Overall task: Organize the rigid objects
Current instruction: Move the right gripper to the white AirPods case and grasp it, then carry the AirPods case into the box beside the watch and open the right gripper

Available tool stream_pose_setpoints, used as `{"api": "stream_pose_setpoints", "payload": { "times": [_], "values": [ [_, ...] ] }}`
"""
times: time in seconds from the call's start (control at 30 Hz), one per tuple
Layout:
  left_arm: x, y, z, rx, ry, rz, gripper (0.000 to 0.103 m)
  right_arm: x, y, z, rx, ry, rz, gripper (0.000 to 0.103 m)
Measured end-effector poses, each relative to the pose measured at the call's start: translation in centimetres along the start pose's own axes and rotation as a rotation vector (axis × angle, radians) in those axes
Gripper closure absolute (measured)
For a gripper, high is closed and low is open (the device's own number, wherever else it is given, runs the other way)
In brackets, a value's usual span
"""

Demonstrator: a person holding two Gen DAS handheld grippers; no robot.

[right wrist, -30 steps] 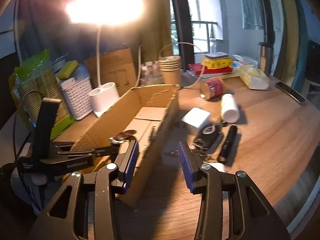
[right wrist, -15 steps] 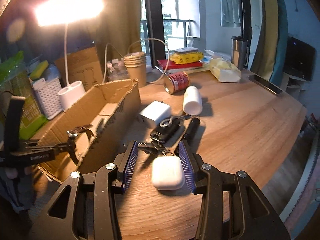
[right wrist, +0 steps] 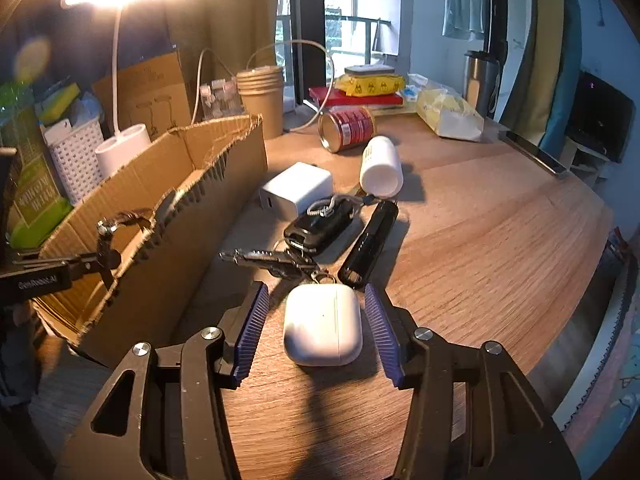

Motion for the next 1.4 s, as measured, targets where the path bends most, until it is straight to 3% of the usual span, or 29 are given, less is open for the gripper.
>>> {"api": "stream_pose_setpoints", "payload": {
  "times": [0.8,0.97,1.4],
  "values": [
    [0.0,0.0,0.0,0.0,0.0,0.0,0.084,0.1,1.2,2.4,-0.069,0.027,-0.01,0.05],
    [0.0,0.0,0.0,0.0,0.0,0.0,0.084,-0.2,1.4,2.4,-0.066,0.033,-0.031,0.054],
    [0.0,0.0,0.0,0.001,0.0,0.0,0.084,-0.3,1.4,2.3,-0.059,0.034,-0.035,0.054]
  ]
}}
Point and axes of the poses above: each gripper's, at about its wrist camera, not at the fingertips, and z roughly the way its jaws point, x to its right, y to its underside, the point moved 2 cm from there along z, roughly the way its jaws point, and after that the axes turned 8 degrees about -y, right-handed, at the moved point
